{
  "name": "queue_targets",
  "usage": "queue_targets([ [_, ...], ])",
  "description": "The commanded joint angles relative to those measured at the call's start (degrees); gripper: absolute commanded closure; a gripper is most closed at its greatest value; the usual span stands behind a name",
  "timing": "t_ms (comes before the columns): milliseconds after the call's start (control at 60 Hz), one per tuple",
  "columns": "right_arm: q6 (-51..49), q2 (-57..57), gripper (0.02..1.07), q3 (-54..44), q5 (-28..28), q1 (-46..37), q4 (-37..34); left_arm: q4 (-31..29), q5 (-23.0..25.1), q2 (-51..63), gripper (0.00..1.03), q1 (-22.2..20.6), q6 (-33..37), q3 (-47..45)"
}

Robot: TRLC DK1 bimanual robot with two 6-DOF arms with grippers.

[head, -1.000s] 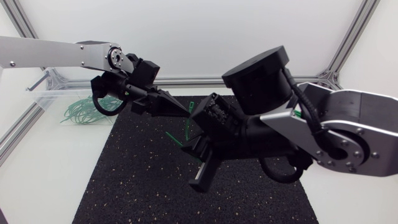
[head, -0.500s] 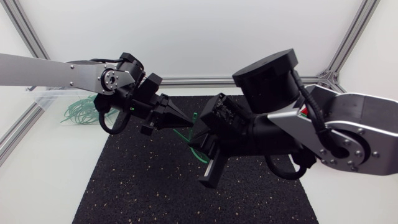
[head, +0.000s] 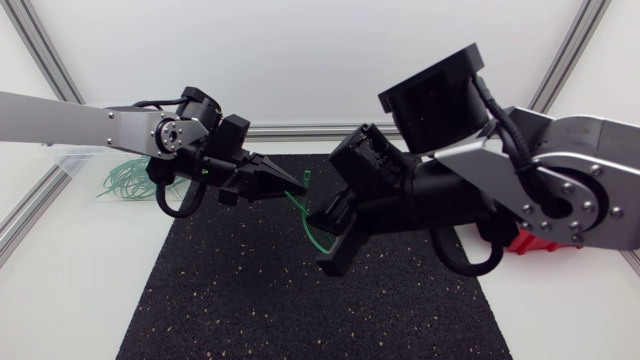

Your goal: Take a green cable tie from the red box, thread the tail through the head to close it, then place it in the transparent bin on the left.

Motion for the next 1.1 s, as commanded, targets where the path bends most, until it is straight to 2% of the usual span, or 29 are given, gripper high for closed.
queue_targets([
  [0,1.9,-0.3,1.02,1.1,1.3,1.6,0.1,0.3,1.7,2.4,1.0,1.0,-1.6,-1.2],
  [350,8.8,1.6,1.02,4.8,0.7,0.3,-2.4,0.9,2.6,2.9,1.0,1.1,-1.7,-1.5],
  [467,10.4,2.2,1.02,5.3,-4.8,-2.1,-3.1,1.1,2.7,2.8,1.0,1.4,-1.8,-1.4],
  [550,10.6,3.2,1.02,7.0,-8.0,-2.8,-9.2,1.2,2.7,2.8,1.0,1.2,-2.0,-1.4],
  [700,8.7,4.5,1.02,8.8,-7.1,-1.9,-14.5,1.4,2.7,2.8,1.0,1.2,-2.6,-1.1],
  [850,8.2,7.0,1.02,10.7,-8.6,-1.2,-14.7,1.6,2.7,2.7,1.0,1.3,-3.2,-1.1],
  [967,8.0,8.4,1.02,12.3,-12.3,-1.6,-17.2,1.6,2.7,2.0,1.0,1.6,-3.4,-1.1],
  [1033,10.0,10.7,1.02,14.1,-18.6,-2.9,-20.8,1.6,2.7,1.6,1.0,1.6,-3.6,-1.2],
  [1083,11.0,11.6,1.02,14.7,-20.4,-4.2,-21.3,1.5,2.7,1.5,1.0,1.6,-3.6,-1.3],
])
